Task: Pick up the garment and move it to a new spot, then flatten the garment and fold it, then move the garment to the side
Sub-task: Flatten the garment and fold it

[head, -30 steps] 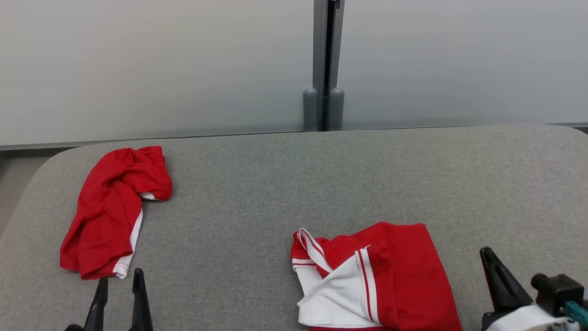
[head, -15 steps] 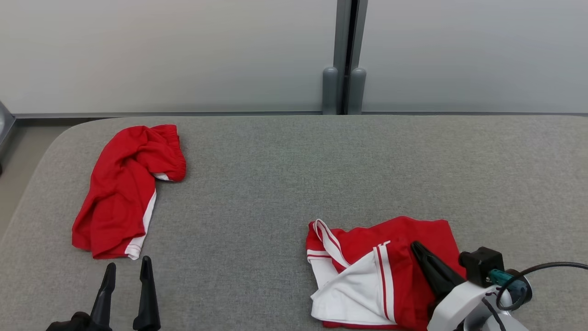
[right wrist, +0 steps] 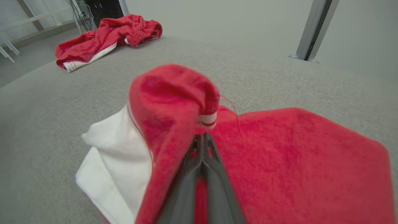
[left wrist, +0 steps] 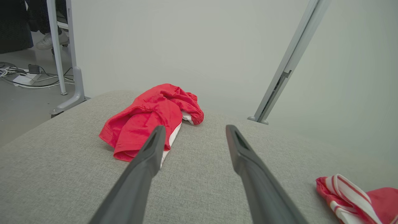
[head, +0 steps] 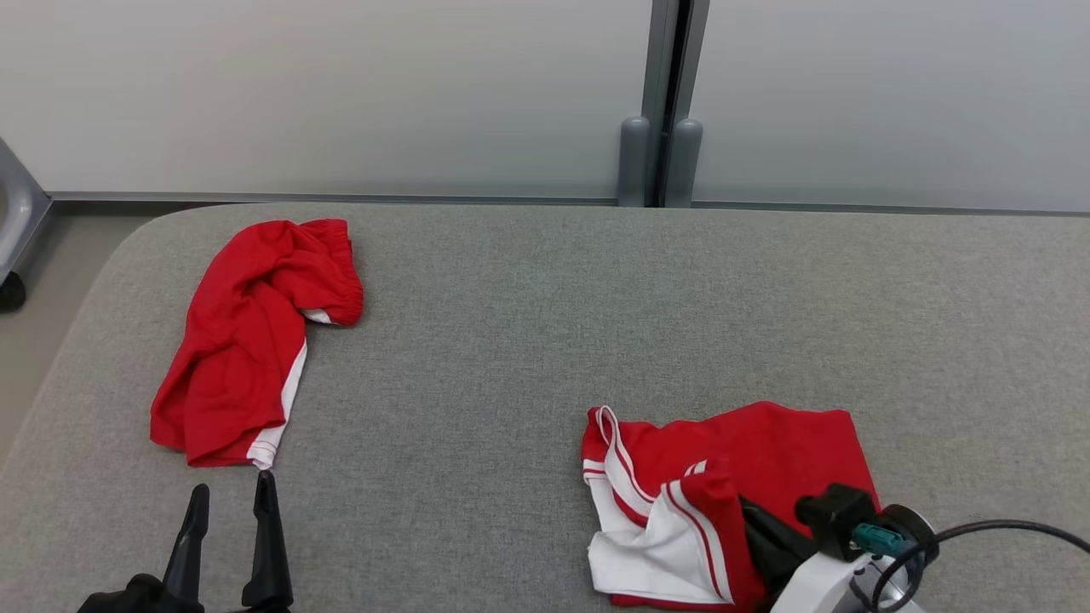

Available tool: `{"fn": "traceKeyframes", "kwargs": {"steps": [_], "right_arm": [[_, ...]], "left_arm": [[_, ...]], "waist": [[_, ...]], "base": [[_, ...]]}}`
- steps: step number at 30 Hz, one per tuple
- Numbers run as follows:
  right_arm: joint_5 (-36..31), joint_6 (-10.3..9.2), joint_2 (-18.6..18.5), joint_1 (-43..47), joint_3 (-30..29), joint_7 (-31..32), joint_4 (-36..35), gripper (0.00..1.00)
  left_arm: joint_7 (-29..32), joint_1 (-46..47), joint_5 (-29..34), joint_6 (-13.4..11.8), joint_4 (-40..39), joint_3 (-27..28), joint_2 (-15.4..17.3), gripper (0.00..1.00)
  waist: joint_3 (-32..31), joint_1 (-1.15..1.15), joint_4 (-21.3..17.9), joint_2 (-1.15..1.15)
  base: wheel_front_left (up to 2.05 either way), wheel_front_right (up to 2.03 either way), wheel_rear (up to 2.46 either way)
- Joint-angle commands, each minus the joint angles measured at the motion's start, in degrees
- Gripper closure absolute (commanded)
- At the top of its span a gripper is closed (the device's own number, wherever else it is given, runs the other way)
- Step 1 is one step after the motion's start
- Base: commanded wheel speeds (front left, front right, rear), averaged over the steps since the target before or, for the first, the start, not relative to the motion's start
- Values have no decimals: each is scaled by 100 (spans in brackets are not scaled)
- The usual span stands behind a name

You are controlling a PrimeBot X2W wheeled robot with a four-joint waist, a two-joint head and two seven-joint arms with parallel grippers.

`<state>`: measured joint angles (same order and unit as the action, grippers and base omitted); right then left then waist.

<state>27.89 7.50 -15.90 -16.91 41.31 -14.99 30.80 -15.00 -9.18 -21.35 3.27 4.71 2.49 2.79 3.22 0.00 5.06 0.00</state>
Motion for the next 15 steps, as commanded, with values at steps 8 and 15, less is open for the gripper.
{"fn": "traceKeyframes", "kwargs": {"steps": [8,15], "right_arm": [[258,-2,-217,139,1178,-28,-329,100],[665,-2,-264,-14,2007,-28,-364,100]], "left_arm": [[-24,-63,-47,-39,14,27,21,0],[-24,-149,-92,-98,-15,37,21,0]], "waist": [[-163,0,-19,0],[-322,0,-116,0]], "base": [[0,0,0],[0,0,0]]}}
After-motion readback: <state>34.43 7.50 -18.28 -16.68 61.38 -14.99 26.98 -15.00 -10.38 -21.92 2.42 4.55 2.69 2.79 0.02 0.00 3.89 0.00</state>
